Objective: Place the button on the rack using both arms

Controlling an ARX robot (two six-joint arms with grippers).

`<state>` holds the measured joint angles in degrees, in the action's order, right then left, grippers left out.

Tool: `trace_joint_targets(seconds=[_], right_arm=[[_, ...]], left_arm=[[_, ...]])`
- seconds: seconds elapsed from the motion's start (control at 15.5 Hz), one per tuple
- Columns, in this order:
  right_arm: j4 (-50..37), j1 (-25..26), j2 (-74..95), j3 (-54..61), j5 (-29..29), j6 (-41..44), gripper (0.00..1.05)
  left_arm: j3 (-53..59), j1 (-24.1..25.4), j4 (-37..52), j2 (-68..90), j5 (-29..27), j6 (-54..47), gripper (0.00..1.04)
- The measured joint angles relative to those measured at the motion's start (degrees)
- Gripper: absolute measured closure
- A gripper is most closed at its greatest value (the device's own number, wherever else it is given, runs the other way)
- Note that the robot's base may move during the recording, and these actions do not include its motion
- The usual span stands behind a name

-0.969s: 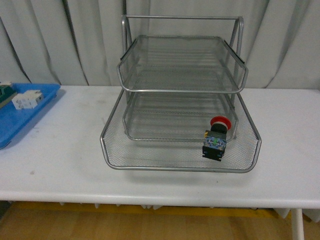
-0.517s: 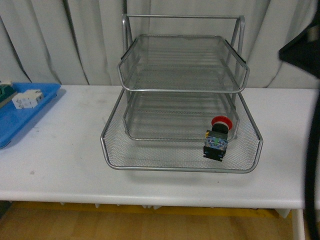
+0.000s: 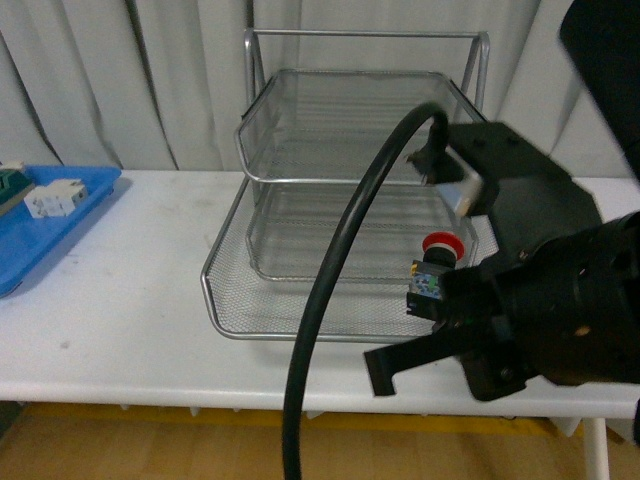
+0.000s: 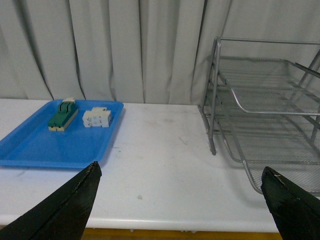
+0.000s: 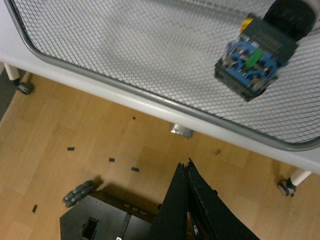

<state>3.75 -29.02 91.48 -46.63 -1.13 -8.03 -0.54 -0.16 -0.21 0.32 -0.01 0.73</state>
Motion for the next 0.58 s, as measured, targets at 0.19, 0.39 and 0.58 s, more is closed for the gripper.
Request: trace_joint_targets(seconds=[0.19, 0.39, 0.58], right_arm=[[-3.5, -1.5, 7.0, -0.2, -0.9, -3.0, 1.03], [-6.3, -1.2, 14.6, -4.1, -2.8, -3.6, 1.03], [-4.9, 1.3, 17.2, -9.2, -3.1, -3.4, 1.03]], left_arm=[[0.0, 0.0, 0.0, 0.0, 0.0, 0.0, 0.07], [0.0, 0.0, 0.0, 0.0, 0.0, -0.1, 0.07], [0.0, 0.0, 0.0, 0.0, 0.0, -0.1, 0.07]])
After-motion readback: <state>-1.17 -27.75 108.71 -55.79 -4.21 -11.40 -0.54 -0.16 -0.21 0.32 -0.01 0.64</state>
